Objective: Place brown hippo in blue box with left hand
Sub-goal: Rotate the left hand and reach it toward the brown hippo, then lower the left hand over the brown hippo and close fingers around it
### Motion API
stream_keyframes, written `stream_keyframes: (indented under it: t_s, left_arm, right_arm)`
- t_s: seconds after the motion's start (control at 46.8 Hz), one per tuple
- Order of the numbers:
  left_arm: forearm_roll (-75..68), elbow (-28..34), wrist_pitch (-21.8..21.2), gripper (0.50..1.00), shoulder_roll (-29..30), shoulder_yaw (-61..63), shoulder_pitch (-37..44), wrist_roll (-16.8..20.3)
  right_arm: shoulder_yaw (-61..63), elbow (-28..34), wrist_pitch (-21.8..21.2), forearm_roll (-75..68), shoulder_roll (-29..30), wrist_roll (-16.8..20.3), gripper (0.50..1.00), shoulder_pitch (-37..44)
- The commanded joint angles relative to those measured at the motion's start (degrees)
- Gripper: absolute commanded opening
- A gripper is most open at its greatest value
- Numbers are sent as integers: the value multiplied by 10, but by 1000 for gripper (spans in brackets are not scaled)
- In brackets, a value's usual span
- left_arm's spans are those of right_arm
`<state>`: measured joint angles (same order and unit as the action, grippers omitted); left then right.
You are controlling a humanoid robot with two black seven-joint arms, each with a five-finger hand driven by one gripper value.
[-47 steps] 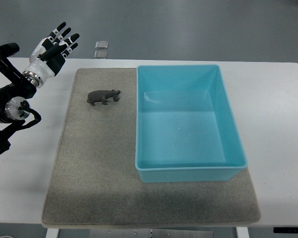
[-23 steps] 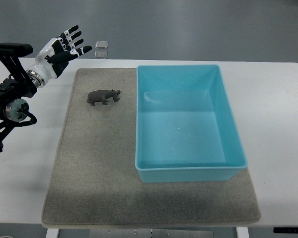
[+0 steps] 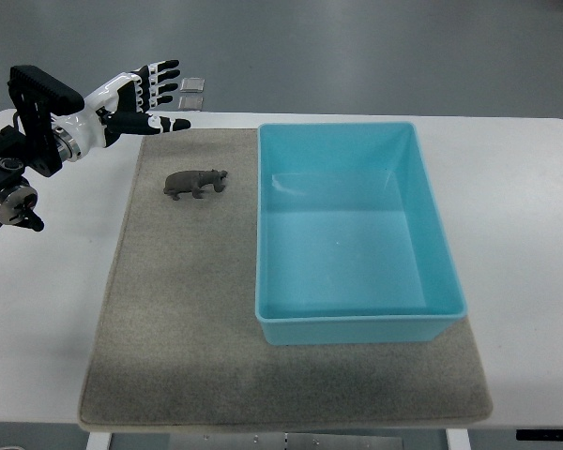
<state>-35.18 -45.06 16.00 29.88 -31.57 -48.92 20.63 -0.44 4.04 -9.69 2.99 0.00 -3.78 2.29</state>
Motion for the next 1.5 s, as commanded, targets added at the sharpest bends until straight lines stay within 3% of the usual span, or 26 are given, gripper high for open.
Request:
stream_keyframes:
  t_s: [0.0,0.363,0.705,0.962,1.069,1.475]
  left_arm:
    - [-2,0,5,996,9,1,-7,-4]
    - [-17,-3,-14,994,10,10,-18,-8]
    - [-181,-5,-15,981,10,19,-27,-7]
    - [-330,-46,-15,956,17,20,-31,-6]
    - [-361,-49,-15,934,27,20,-32,-5]
    - [-433,-48,-17,932,32,20,-32,-7]
  right_arm:
    - [0,0,0,0,0,0,936,0]
    - [0,0,0,0,0,0,936,0]
    - [0,0,0,0,0,0,936,0]
    - [0,0,0,0,0,0,936,0]
    - [0,0,-1,0,0,0,936,0]
    - [0,0,-1,0,0,0,936,0]
